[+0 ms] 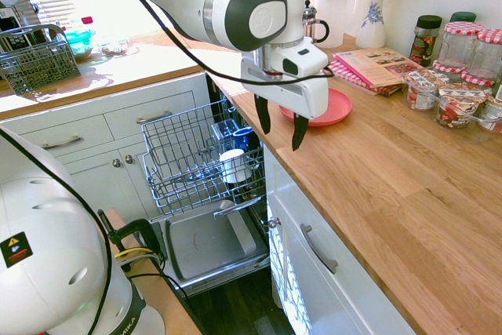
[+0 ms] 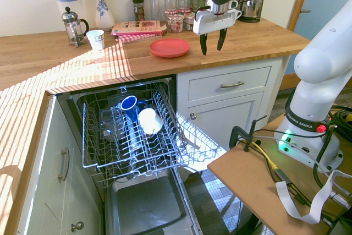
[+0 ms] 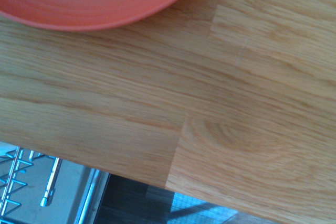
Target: Put the plate in the dishwasher
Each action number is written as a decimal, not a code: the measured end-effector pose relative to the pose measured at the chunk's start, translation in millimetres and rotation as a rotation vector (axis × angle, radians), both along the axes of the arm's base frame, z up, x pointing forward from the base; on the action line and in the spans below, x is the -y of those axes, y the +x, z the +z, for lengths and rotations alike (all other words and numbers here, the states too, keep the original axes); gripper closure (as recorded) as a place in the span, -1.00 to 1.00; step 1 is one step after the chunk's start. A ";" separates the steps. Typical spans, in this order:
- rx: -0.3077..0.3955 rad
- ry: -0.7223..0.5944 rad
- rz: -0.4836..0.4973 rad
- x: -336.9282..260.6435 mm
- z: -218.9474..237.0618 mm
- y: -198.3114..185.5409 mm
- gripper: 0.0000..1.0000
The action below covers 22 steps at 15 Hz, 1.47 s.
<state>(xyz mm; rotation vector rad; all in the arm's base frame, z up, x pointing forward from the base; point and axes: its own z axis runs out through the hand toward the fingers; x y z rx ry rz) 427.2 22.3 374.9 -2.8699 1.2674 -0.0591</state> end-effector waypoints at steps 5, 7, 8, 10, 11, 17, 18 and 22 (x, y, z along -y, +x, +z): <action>0.055 0.029 -0.037 6.2 9.1 8.5 -1.00; 0.122 0.077 -0.075 20.4 13.2 22.7 -1.00; 0.147 0.104 -0.086 29.0 10.8 32.7 -1.00; 0.188 0.160 -0.100 40.8 -0.9 57.9 -1.00; 0.210 0.196 -0.097 43.6 -7.5 71.3 -1.00; 0.245 0.341 -0.062 48.7 -31.2 132.9 1.00; 0.246 0.363 -0.063 49.0 -35.9 139.0 1.00; 0.254 0.447 -0.083 54.1 -48.2 149.7 1.00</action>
